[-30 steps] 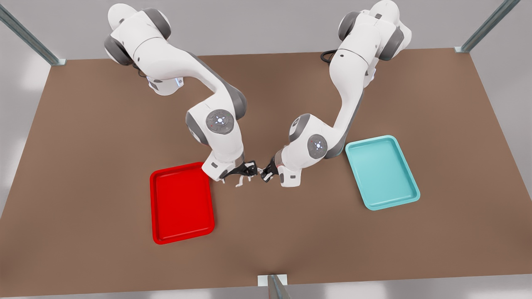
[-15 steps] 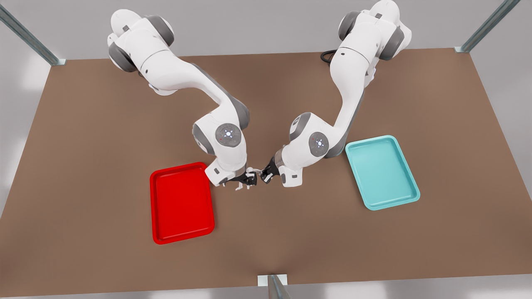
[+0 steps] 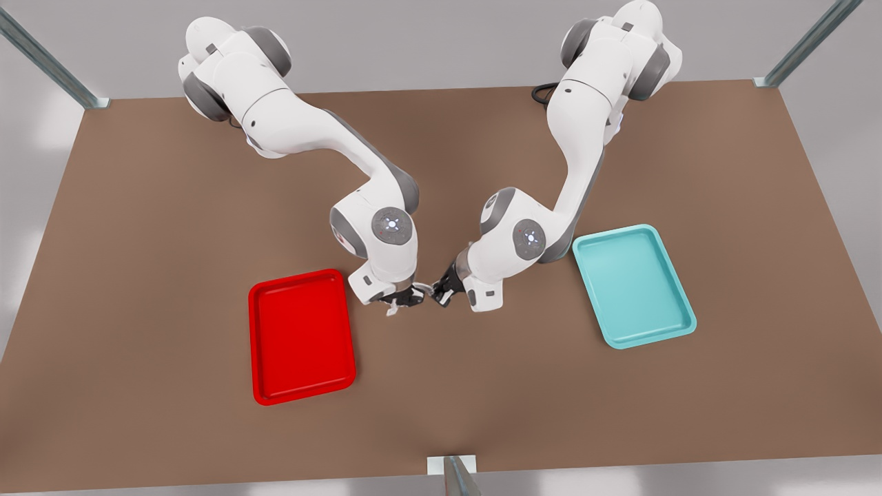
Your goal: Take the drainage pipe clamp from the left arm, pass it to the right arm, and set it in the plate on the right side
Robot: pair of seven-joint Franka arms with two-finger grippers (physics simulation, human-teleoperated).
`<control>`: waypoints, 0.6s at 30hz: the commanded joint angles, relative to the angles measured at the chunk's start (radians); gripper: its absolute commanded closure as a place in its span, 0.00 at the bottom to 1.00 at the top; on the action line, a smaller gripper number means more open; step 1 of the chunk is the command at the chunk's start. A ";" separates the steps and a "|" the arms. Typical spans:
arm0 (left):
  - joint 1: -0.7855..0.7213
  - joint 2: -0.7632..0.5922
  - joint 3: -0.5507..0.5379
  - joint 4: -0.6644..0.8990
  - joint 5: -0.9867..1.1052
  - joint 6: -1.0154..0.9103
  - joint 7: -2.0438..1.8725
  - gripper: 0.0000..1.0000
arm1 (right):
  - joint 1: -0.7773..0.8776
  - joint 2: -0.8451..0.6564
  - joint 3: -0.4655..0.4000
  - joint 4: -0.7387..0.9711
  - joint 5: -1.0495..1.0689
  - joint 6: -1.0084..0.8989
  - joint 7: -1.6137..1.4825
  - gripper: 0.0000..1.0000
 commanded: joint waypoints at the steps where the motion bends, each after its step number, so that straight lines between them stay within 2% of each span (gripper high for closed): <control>1: 0.000 -0.004 0.002 0.001 0.005 0.010 0.021 0.00 | -0.003 -0.001 0.000 0.001 -0.002 0.002 0.092 0.79; 5: 0.002 -0.019 0.013 0.006 0.010 0.005 0.021 0.00 | -0.029 -0.001 -0.009 -0.007 0.000 0.012 0.048 0.79; 8: 0.089 -0.052 0.017 0.006 0.036 -0.163 0.110 0.00 | -0.147 -0.040 0.002 -0.117 -0.002 0.003 -0.067 0.79; 9: 0.152 -0.070 0.019 0.006 0.040 -0.264 0.243 0.00 | -0.196 -0.046 0.002 -0.157 0.000 0.003 -0.108 0.79; 12: 0.255 -0.145 0.019 0.006 0.382 -0.478 0.783 0.00 | -0.356 -0.044 0.046 -0.249 0.000 0.015 -0.217 0.79; 14: 0.307 -0.219 0.020 0.004 0.474 -0.580 1.022 0.00 | -0.429 -0.032 0.051 -0.272 0.000 0.046 -0.306 0.79; 15: 0.339 -0.255 0.020 0.004 0.520 -0.613 1.107 0.00 | -0.491 -0.031 0.051 -0.329 0.001 0.129 -0.401 0.79; 16: 0.439 -0.303 0.023 0.004 0.522 -0.636 1.267 0.00 | -0.520 -0.023 0.051 -0.378 0.001 0.207 -0.421 0.79; 18: 0.514 -0.409 0.031 -0.029 0.519 -0.713 1.336 0.00 | -0.543 0.028 0.051 -0.381 0.001 0.241 -0.421 0.79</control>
